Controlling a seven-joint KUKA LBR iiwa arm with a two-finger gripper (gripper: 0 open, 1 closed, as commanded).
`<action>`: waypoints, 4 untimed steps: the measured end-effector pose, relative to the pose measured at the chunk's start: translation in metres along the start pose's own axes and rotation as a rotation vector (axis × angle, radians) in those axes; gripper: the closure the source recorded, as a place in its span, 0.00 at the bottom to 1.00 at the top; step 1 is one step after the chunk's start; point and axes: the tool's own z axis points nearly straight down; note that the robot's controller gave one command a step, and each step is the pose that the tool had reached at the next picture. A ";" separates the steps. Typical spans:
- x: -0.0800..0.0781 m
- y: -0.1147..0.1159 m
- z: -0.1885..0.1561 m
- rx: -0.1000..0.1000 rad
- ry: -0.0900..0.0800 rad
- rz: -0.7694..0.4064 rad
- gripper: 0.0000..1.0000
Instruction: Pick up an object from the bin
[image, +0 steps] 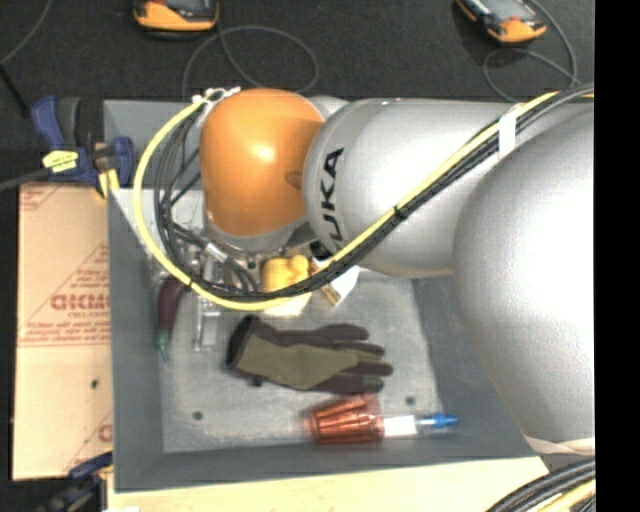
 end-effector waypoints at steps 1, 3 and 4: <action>-0.001 -0.002 -0.005 -0.001 -0.006 0.005 0.00; 0.067 -0.078 0.131 -0.002 -0.009 0.002 0.00; 0.041 -0.095 0.140 -0.001 -0.008 -0.083 0.00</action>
Offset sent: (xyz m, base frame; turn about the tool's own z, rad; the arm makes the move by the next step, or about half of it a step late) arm -0.0615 -0.1009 -0.1372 -0.1621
